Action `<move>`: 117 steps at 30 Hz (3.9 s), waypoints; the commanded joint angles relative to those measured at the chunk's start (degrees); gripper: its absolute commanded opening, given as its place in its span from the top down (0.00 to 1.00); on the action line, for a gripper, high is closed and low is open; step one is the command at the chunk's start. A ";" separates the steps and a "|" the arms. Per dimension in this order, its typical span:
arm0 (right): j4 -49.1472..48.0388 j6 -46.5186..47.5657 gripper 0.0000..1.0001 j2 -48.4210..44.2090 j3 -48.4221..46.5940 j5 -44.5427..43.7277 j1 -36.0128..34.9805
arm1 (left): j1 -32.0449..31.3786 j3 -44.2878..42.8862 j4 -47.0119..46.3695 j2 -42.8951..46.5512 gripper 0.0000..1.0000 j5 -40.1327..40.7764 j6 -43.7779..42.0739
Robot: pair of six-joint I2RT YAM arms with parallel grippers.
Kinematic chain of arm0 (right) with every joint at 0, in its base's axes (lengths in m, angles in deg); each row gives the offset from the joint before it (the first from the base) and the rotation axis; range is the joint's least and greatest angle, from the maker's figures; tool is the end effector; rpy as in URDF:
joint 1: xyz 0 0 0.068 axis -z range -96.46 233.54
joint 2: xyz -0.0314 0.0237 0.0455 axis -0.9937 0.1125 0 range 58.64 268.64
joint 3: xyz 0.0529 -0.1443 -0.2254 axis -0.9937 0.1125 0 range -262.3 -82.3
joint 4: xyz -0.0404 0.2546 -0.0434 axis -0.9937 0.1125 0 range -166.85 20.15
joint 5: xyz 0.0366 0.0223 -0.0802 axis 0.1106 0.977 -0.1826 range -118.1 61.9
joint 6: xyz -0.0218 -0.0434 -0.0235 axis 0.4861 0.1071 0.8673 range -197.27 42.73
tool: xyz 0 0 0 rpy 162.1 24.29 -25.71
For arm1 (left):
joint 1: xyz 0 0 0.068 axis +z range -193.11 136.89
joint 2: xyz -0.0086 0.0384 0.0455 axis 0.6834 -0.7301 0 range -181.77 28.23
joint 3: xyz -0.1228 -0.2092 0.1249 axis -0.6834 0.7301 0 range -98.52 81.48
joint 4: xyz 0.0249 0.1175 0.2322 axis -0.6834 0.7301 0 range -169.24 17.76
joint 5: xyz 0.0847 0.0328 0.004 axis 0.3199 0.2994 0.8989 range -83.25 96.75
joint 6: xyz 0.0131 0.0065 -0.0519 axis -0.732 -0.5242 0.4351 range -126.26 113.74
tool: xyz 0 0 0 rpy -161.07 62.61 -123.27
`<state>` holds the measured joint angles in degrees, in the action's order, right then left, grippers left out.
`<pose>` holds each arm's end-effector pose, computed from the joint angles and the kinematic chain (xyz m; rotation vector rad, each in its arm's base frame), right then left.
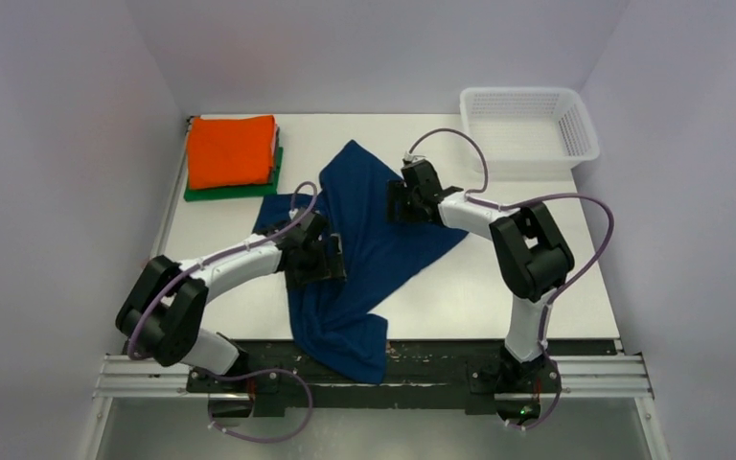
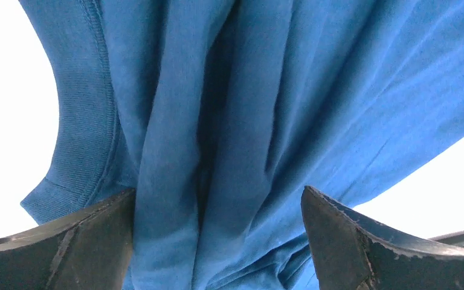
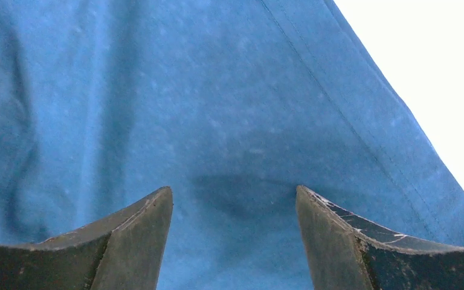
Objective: Fold and stack the t-shirts
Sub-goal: Flatten out the tshirt
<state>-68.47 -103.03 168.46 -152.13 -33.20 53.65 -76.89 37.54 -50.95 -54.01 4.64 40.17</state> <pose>0.3558 0.2008 0.1684 -0.0466 2.4386 0.3365 0.2131 -0.1442 0.1699 -0.3003 2.8070 -0.4165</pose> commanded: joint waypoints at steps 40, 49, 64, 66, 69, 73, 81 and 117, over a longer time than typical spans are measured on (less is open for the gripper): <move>10.19 -19.80 0.10 -57.35 36.77 -21.86 -3.40 | 6.30 -5.61 15.68 16.17 0.00 15.35 0.38; 12.14 -23.67 0.11 -60.24 38.34 -24.14 -3.28 | 6.28 10.86 22.80 26.49 0.13 17.44 11.94; 14.62 -22.32 0.14 -54.01 35.43 -24.93 -3.27 | 6.34 12.15 13.31 17.08 0.46 5.31 6.51; 14.65 -22.32 0.14 -53.97 35.50 -25.48 -3.26 | 6.17 12.51 10.38 14.60 0.51 2.52 4.77; 14.94 -22.32 0.14 -54.01 35.34 -26.04 -3.27 | 6.13 12.40 8.74 9.24 0.61 -1.13 3.46; 15.31 -22.38 0.14 -54.27 35.36 -26.84 -3.32 | 4.63 13.58 6.54 6.26 0.63 -2.48 5.15; 16.99 -23.74 0.14 -54.36 35.07 -29.13 -3.20 | 2.98 14.92 7.54 8.71 0.72 -1.57 7.34; 24.36 -29.24 0.15 -54.33 35.62 -34.76 -0.84 | -13.24 9.81 18.22 19.68 1.00 11.53 14.83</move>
<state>-47.62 -129.19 113.40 -115.10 -63.45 51.07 -89.80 47.27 -35.60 -40.57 10.63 55.67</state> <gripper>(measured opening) 0.859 0.018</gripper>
